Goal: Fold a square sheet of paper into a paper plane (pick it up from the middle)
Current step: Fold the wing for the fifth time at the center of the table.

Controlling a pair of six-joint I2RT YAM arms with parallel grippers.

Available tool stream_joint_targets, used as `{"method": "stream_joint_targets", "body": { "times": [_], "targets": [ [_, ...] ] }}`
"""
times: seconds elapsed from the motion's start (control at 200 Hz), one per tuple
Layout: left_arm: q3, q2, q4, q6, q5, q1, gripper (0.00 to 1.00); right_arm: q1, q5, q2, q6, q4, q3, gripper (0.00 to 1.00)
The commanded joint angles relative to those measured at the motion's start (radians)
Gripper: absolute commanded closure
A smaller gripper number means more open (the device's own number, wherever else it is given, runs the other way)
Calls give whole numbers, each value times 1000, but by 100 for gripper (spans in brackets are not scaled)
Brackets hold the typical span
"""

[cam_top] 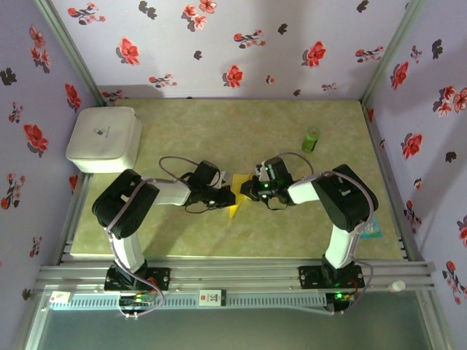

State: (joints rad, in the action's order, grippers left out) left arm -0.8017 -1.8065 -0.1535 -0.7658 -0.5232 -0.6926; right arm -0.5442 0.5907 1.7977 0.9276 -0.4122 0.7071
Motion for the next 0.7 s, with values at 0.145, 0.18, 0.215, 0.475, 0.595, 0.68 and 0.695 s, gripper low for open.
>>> {"method": "stream_joint_targets", "body": {
  "times": [0.145,0.18,0.215,0.475,0.595,0.68,0.695],
  "targets": [
    [91,5,170,141,26,-13,100,13,-104,-209,-61,162,-39,91],
    [97,6,169,147,19,-14,100,11,-104,-217,-64,168,-49,92],
    [103,7,169,153,14,-13,100,5,-104,-225,-65,170,-55,93],
    [117,12,167,163,-4,-15,100,-90,-116,-160,-91,185,-21,96],
    [114,12,169,161,-4,-15,100,-97,-117,-117,-90,164,-4,96],
    [113,10,170,161,-5,-15,100,-96,-124,-95,-96,162,10,96],
    [112,11,170,161,-5,-15,100,-97,-124,-92,-97,164,13,96]
  ]
}}
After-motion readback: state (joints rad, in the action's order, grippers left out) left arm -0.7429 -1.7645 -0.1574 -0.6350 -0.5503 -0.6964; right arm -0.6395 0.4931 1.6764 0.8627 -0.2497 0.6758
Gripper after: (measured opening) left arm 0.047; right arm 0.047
